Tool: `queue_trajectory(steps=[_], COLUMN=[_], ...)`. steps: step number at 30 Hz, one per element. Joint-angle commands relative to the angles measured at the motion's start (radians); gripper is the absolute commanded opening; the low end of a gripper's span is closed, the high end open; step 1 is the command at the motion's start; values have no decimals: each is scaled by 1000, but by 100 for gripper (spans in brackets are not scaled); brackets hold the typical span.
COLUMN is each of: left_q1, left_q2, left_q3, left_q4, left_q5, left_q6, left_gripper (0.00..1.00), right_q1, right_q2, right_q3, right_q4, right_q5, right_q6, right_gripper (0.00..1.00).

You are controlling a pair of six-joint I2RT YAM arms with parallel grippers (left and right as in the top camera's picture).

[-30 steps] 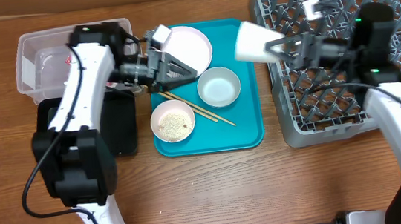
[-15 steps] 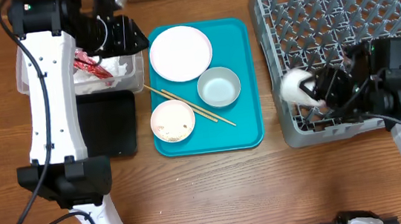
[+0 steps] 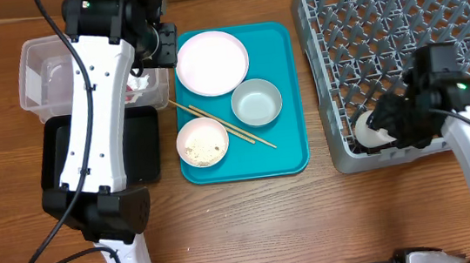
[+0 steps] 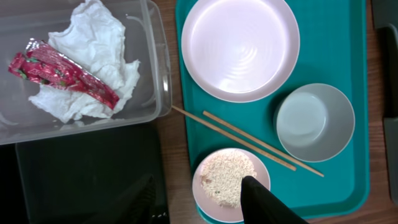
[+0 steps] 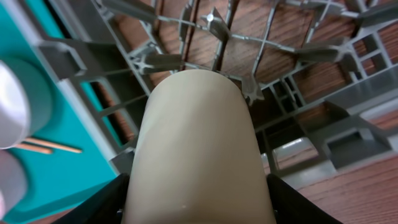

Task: Sort waste into correct bins and load items into the dishwasher
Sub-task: 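Carry the white cup with the right gripper and place it in the dish rack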

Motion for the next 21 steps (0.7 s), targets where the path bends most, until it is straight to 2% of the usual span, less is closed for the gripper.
queue_trajectory(steps=[1,5,7,10,15,19,21], left_q1=[-2,-2,-2,-2,-2,-3,-13], left_q2=[-8,-7,-6,-6,-11,-32,-54], left_q3=[-5,-5,-5,-5,20,95,89], left_q4=[5,5,5,5,-2,-108,-154], left_q5=[-49,-49,-48,-49,-71,-36,-5], left_q6=[-30,-32,-32,-32,-32,-56,-77], left_gripper=[47,52,53,56,58,58,57], right_q1=[43,91,103,100,96,96,96], right_q2=[61,106,113,113,113,112,112], right_q3=[28,28,28,54,203,362,440], right_q4=[18,53,72,64,-18,-79,-93], right_q5=[31,31,29,19,21,20,19], right_q6=[-4,-3,1,0,-9,-33,-32], right_gripper=[57,66,77,88,93,100,100])
